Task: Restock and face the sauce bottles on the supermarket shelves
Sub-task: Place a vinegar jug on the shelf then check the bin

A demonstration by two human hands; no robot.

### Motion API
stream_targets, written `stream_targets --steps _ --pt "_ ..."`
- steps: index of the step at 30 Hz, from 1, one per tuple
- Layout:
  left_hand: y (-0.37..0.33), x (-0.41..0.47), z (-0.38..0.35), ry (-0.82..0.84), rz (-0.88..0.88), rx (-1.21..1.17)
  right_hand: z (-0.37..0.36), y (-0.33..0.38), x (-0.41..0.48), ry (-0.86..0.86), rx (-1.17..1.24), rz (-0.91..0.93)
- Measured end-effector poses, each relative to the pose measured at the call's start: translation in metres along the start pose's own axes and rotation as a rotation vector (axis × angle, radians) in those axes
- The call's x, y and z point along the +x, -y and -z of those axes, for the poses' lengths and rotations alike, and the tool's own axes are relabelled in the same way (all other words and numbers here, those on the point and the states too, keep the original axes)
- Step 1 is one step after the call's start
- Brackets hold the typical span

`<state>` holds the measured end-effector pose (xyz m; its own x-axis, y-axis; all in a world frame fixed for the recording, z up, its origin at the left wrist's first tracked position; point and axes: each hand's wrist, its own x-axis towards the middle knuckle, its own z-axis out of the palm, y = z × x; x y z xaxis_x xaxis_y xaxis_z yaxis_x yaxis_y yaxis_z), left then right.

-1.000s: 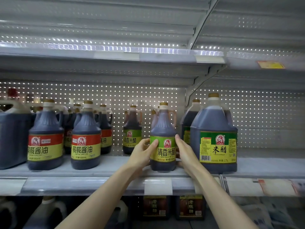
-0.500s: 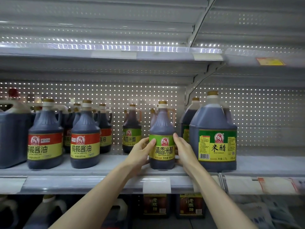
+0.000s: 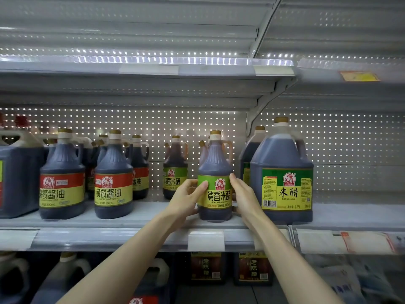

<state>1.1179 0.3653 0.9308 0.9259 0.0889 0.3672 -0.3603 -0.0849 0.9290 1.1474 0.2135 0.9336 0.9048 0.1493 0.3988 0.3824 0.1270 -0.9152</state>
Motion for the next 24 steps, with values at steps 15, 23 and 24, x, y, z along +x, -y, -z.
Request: stream_targets --steps 15,23,24 --pt "0.0003 -0.0028 0.0041 0.076 0.001 -0.056 0.0005 -0.0020 0.0010 -0.042 -0.008 0.028" --pt "-0.0002 -0.0046 0.0005 0.035 -0.026 -0.015 0.0013 -0.0023 0.0021 -0.021 0.000 0.012" --pt "-0.0008 -0.0050 0.0001 0.037 -0.025 -0.014 0.0012 -0.0022 0.0023 -0.019 -0.001 0.011"
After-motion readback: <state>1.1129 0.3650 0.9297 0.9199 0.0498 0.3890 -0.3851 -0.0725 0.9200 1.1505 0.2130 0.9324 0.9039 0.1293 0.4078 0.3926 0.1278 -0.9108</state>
